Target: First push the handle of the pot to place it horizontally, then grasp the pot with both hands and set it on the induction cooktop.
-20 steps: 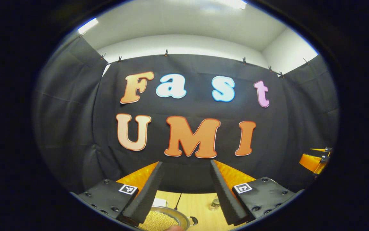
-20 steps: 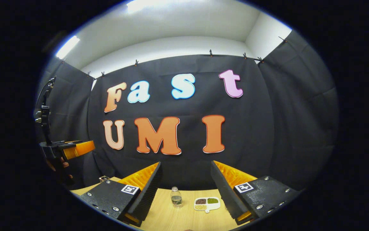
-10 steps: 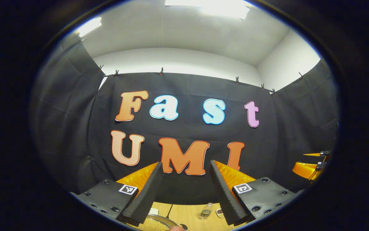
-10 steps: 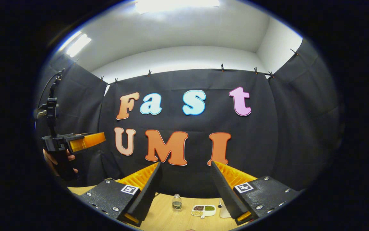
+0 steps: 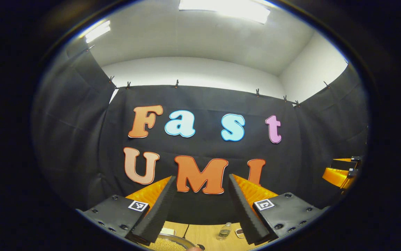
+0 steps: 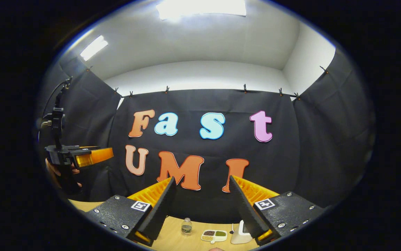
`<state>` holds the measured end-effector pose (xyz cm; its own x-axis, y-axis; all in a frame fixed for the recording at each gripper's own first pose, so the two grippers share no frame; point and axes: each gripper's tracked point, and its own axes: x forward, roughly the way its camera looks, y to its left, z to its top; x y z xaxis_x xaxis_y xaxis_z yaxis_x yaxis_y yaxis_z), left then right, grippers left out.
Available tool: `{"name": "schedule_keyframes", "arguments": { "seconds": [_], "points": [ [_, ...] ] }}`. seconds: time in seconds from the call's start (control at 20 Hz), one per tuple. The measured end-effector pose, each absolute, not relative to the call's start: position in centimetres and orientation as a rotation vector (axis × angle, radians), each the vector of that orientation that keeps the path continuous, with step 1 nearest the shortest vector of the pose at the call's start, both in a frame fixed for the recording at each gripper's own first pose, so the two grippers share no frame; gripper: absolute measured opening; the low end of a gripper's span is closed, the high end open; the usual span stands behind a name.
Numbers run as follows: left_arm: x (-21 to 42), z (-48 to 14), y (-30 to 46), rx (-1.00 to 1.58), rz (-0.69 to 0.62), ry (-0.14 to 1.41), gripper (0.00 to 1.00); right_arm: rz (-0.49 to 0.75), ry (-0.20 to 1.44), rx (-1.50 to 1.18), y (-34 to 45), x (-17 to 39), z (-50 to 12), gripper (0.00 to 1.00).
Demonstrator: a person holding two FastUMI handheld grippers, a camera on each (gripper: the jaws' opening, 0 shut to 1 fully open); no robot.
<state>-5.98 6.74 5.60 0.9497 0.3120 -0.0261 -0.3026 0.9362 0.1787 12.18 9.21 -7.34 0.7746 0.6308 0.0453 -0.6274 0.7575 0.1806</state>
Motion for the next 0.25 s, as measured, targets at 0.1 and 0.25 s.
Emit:
{"name": "schedule_keyframes", "arguments": {
  "seconds": [0.1, 0.25],
  "points": [
    [-6.04, 5.47, 6.55, 0.166, 0.317, 0.057, 0.93, 0.694, 0.002, 0.183, 8.62, 12.04, -7.06, 0.97],
    [-5.86, 6.09, 6.16, 0.173, 0.31, 0.042, 0.94, 0.7, -0.018, 0.159, 8.91, 11.93, -7.17, 0.95]
  ]
}}
